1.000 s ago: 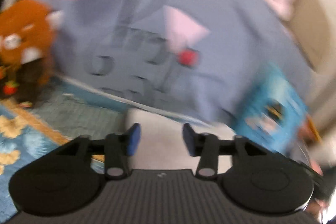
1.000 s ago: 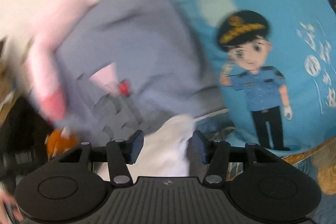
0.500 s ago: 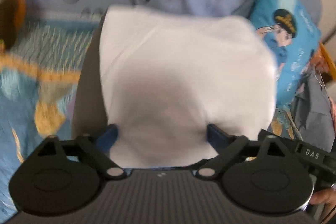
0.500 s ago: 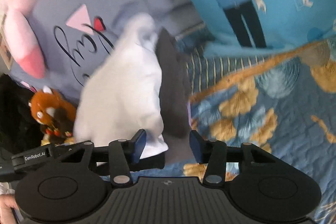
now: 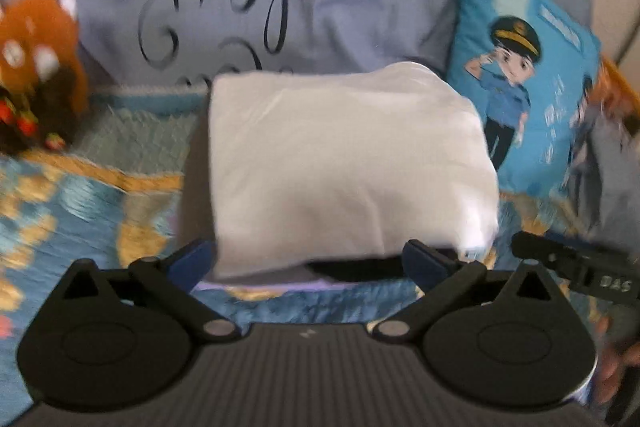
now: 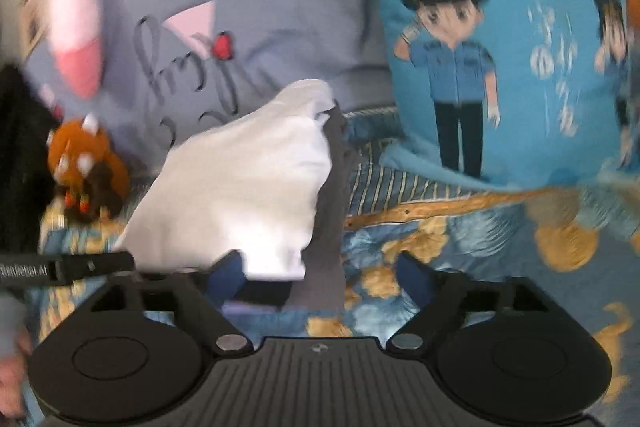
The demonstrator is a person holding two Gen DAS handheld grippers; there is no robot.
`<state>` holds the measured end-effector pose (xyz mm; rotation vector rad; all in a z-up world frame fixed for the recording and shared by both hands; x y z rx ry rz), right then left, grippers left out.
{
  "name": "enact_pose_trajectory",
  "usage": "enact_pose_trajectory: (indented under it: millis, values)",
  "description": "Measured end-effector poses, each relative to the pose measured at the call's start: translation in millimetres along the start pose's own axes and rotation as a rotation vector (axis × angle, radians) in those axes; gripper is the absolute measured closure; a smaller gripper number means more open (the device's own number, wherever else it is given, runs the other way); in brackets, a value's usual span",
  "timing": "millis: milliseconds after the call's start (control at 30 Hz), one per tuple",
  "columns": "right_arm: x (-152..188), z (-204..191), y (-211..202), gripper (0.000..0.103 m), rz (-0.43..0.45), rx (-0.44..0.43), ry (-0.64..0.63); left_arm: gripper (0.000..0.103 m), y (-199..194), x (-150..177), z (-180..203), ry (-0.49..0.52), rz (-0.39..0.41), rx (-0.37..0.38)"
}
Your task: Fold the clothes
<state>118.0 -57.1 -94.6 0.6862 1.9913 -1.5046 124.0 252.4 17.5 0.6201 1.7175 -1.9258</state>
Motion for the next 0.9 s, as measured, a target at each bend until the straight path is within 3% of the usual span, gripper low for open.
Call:
enact_pose_trajectory:
  millis: [133, 333, 533, 667, 900]
  values:
    - [15.3, -13.3, -47.8, 0.003, 0.044, 0.039, -0.087, 0.0, -49.1, 23.7, 27.5, 0.06, 0.044, -0.075]
    - [39.4, -26.3, -130.8, 0.0, 0.119, 0.055, -0.143, 0.0, -135.7, 63.1, 64.4, 0.048, 0.124, -0.132]
    - [70.7, -32.3, -207.0, 0.0, 0.216, 0.126, -0.143, 0.0, -178.6, 92.7, 91.5, 0.047, 0.157, -0.159]
    - [93.4, -26.6, -228.9, 0.0, 0.243, 0.158, -0.088, 0.0, -205.6, 112.3, 108.9, 0.046, 0.175, -0.175]
    - [120.9, -32.5, -241.4, 0.0, 0.282, 0.225, -0.126, 0.0, -250.5, 145.3, 138.3, 0.049, 0.207, -0.208]
Point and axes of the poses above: each gripper's, at about its wrist camera, not at the fingertips, and y roughly the way its jaws point, z to its right, x to its underside, the point moved 1 cm from there along y, roughly the way its jaws point, and after that the axes turned 2 degrees about y, right-handed, at the moved point
